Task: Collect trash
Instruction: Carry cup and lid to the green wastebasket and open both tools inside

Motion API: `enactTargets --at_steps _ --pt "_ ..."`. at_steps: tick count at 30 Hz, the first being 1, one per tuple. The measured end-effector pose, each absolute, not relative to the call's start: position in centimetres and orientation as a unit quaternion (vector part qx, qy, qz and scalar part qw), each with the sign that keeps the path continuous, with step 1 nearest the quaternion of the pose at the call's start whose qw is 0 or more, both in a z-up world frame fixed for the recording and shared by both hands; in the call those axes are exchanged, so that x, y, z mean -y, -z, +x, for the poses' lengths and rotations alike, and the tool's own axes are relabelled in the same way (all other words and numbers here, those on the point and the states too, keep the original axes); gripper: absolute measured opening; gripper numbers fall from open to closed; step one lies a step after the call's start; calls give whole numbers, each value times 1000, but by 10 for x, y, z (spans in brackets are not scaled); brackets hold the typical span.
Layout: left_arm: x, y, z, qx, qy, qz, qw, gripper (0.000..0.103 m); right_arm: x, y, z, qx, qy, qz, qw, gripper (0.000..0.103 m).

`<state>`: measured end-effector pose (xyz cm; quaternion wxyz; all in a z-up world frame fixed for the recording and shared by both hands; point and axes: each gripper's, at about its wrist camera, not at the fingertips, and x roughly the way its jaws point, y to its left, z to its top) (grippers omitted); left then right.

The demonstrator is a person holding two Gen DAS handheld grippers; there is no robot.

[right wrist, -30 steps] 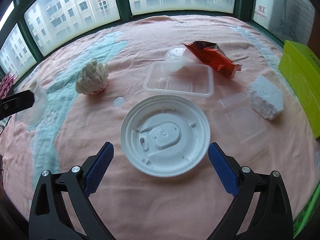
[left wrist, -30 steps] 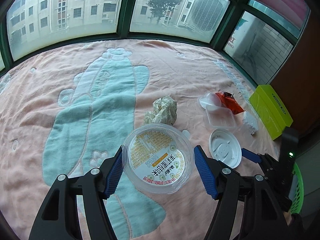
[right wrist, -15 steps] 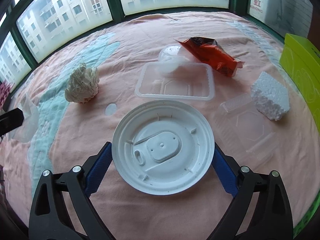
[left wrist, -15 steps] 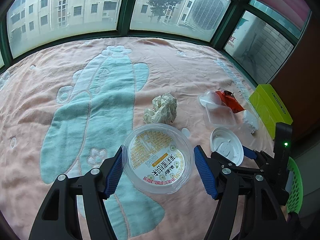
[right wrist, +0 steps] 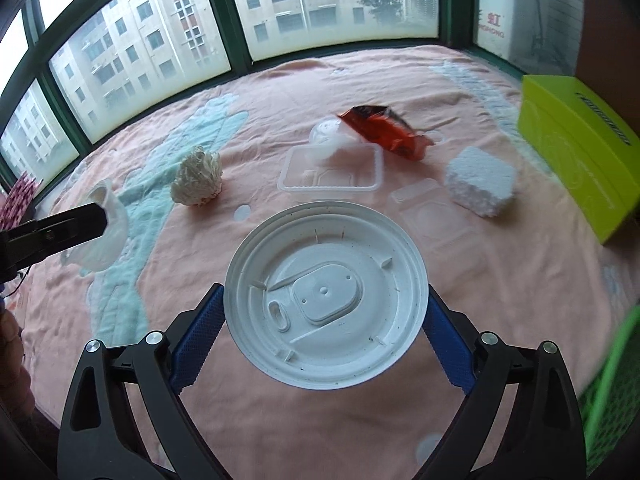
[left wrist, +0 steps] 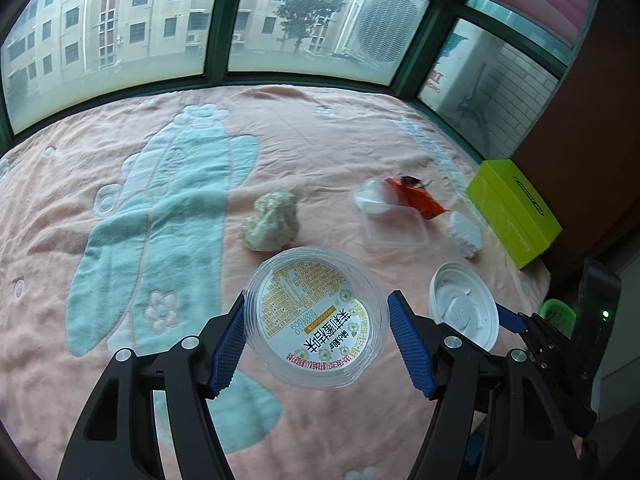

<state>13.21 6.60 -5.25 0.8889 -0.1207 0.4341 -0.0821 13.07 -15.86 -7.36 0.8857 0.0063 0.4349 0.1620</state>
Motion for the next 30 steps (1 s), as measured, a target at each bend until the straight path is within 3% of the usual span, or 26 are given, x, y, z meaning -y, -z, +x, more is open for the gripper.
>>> enactTargets --at_steps 30 --pt "126 10 106 -417 256 -47 871 66 372 35 6 -390 54 106 913 93"
